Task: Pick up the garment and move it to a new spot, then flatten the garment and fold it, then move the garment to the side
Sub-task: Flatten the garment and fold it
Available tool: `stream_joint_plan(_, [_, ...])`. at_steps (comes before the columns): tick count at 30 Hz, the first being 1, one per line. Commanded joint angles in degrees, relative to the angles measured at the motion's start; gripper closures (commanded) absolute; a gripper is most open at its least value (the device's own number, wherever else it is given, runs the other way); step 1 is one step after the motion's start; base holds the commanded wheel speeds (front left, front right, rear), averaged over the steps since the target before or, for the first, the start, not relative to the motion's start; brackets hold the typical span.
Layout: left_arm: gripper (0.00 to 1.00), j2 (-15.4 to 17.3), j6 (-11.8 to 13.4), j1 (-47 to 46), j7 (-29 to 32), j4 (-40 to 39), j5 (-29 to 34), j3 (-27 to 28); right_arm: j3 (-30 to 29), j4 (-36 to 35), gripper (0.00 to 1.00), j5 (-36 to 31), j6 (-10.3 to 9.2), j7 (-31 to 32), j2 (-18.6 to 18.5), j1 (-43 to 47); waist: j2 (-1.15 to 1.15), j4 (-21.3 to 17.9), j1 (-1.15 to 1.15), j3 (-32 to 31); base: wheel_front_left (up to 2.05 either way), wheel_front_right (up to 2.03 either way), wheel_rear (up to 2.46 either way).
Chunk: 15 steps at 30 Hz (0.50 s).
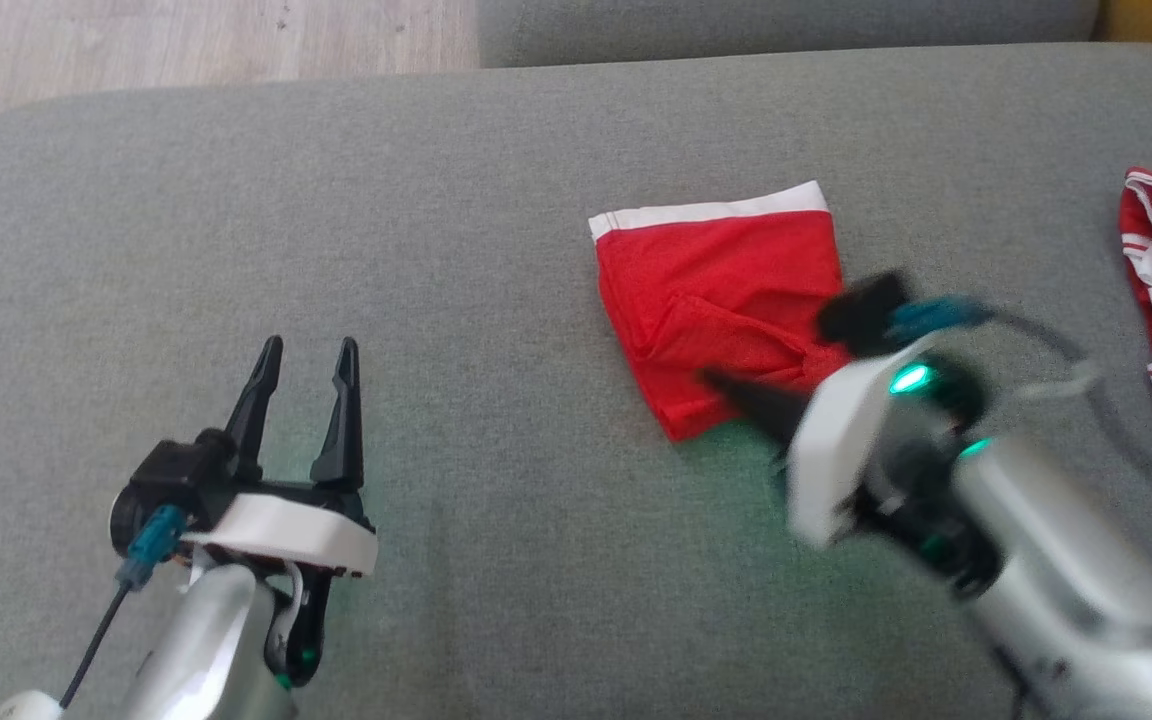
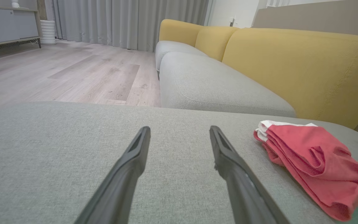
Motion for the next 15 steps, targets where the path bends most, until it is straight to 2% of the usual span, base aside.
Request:
stream_joint_plan(1, [0.00, 1.60, 0.34, -0.90, -0.30, -1.81, -0.65, 2.13, -2.12, -0.16, 1.00, -2.55, 0.40, -1.33, -1.25, -2.86, 0.00, 0.14, 0.00, 0.12, 0.00, 0.00, 0.00])
stream_joint_plan(7, [0.00, 1.29, 0.17, -1.87, -0.28, -2.22, -0.41, 1.23, -7.88, 9.10, 1.00, -8.01, 0.40, -2.99, -1.44, -7.08, 0.00, 2.04, 0.00, 1.58, 0.00, 0.00, 0.00])
stream_joint_plan(15, [0.00, 1.23, 0.17, -2.99, -0.28, -2.31, -0.23, 0.78, -4.70, 17.60, 1.00, -8.79, 0.40, -2.78, -0.99, -11.67, 0.00, 3.86, 0.00, 3.89, 0.00, 0.00, 0.00])
